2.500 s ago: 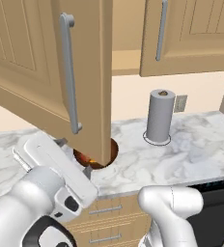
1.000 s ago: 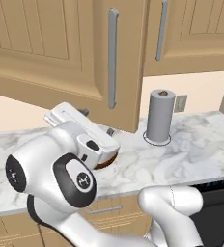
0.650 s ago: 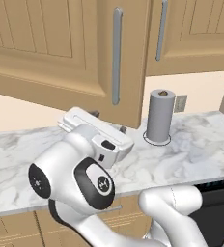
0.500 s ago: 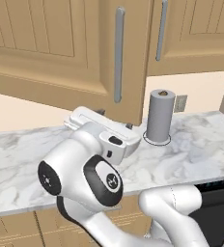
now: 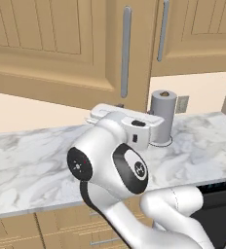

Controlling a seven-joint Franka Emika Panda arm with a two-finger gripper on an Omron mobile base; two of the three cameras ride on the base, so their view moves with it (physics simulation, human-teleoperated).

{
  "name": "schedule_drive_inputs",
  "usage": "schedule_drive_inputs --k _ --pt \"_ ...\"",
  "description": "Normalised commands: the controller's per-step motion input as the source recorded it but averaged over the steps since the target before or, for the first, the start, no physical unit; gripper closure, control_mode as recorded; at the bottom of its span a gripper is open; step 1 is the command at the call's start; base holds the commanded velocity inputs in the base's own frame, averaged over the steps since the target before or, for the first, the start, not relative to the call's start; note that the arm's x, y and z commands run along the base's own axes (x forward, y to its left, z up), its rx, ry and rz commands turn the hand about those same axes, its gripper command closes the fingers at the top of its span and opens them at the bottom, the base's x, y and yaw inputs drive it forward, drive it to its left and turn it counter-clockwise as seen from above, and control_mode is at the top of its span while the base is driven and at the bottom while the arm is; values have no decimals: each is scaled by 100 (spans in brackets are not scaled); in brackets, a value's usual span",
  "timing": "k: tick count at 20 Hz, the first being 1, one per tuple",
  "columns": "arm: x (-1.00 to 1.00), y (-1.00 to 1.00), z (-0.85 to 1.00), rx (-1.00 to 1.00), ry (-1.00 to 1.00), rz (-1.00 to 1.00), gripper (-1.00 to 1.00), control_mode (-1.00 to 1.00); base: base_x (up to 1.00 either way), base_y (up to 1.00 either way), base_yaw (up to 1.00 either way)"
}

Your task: Open the cabinet. Pick the orange and apple from the cabinet and place them into the bowl. Then close the cabinet.

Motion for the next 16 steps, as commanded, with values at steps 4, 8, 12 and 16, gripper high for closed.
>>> schedule_drive_inputs --k 4,8,12,16 --pt "18 -50 0 -11 2 0 -100 -100 0 0 0" --pt "33 -48 0 -7 0 1 -100 -100 0 0 0" --pt "42 -43 0 -4 0 5 -100 -100 0 0 0" --pt "52 -30 0 -1 0 9 -100 -100 0 0 0"
